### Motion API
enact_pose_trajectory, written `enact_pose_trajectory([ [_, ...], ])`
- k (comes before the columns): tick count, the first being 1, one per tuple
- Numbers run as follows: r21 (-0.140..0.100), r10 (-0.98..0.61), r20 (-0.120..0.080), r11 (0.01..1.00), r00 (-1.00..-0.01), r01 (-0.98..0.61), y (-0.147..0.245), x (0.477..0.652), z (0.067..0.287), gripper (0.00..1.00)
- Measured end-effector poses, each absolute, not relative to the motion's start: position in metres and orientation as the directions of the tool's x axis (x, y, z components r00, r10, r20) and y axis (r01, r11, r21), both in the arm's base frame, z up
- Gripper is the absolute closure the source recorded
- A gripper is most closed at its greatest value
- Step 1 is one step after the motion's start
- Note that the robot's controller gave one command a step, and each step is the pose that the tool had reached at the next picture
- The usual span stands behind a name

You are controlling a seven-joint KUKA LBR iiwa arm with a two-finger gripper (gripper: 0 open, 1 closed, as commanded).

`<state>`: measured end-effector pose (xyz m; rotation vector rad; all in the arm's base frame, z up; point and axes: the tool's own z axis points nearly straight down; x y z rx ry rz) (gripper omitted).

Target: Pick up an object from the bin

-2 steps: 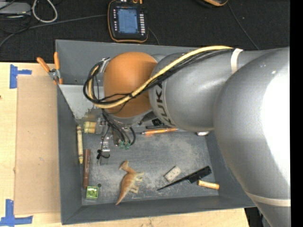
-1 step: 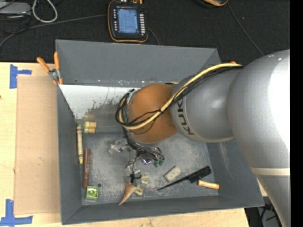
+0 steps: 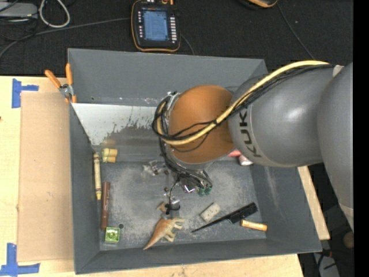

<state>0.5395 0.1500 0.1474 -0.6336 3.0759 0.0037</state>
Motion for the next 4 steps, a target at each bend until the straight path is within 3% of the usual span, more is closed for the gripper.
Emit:
enact_pose_trajectory([
  [1,0.01,-0.667,0.011,0.745,-0.745,-0.667,0.087,0.518,0.115,0.0],
  [2,0.006,-0.833,-0.003,0.553,-0.553,-0.833,0.161,0.489,0.069,0.0],
  [3,0.009,-0.819,0.007,0.573,-0.573,-0.819,-0.019,0.492,0.069,1.0],
  [4,0.009,-0.811,0.008,0.585,-0.585,-0.811,-0.054,0.492,0.069,1.0],
])
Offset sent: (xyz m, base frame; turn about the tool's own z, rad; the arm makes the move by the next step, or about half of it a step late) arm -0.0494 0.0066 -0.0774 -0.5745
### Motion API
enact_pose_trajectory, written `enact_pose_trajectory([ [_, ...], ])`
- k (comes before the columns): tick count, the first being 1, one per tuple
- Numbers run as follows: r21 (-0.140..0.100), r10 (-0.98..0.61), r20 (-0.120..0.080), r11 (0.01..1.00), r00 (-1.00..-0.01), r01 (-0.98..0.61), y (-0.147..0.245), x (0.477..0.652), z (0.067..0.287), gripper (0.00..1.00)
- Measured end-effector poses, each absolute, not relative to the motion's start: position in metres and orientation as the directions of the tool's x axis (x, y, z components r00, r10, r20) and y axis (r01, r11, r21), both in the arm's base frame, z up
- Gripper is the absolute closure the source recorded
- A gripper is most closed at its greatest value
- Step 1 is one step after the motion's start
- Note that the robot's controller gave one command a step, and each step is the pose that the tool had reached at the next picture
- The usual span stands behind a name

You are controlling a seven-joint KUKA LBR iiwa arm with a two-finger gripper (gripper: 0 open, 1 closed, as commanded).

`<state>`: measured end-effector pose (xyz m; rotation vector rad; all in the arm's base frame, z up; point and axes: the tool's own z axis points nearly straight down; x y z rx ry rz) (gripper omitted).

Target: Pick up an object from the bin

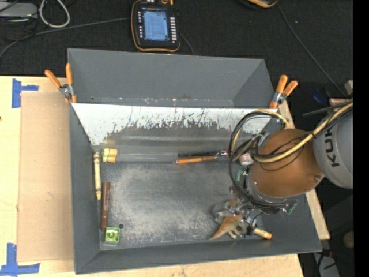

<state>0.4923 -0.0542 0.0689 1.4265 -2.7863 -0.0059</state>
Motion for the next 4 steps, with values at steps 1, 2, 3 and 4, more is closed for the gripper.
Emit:
enact_pose_trajectory([
  [1,0.015,-0.811,0.012,0.585,-0.585,-0.811,-0.052,0.49,0.08,1.0],
  [2,0.02,-0.812,0.013,0.583,-0.583,-0.812,-0.049,0.489,0.111,1.0],
  [3,0.016,-0.812,0.011,0.584,-0.584,-0.812,-0.05,0.491,0.146,1.0],
  [4,0.014,-0.81,0.009,0.586,-0.586,-0.81,-0.049,0.491,0.166,1.0],
])
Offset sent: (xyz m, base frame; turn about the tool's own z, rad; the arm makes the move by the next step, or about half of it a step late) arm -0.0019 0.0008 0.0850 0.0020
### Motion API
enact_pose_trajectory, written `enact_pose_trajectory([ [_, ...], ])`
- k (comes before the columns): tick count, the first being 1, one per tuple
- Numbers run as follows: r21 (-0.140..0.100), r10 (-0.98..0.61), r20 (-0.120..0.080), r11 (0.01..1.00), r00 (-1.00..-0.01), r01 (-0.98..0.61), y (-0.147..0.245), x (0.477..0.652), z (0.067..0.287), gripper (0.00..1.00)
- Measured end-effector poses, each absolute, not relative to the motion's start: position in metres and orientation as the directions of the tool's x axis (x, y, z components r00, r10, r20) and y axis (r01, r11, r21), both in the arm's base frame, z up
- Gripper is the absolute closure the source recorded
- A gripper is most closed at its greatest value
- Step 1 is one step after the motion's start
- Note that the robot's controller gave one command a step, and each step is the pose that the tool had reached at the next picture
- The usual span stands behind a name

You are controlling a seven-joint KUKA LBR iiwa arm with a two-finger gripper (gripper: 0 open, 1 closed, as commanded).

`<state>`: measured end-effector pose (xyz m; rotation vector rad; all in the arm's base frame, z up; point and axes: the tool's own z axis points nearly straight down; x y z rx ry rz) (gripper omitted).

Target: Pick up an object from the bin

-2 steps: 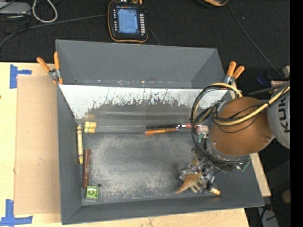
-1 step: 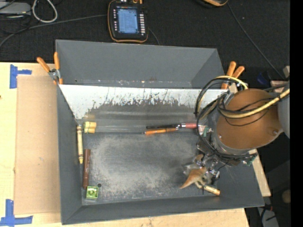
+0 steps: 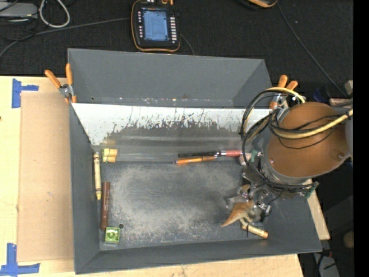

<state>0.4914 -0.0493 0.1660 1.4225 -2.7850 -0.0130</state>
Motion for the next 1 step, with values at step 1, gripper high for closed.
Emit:
enact_pose_trajectory([
  [1,0.015,-0.809,0.009,0.588,-0.588,-0.809,-0.0488,0.4914,0.1714,1.0],
])
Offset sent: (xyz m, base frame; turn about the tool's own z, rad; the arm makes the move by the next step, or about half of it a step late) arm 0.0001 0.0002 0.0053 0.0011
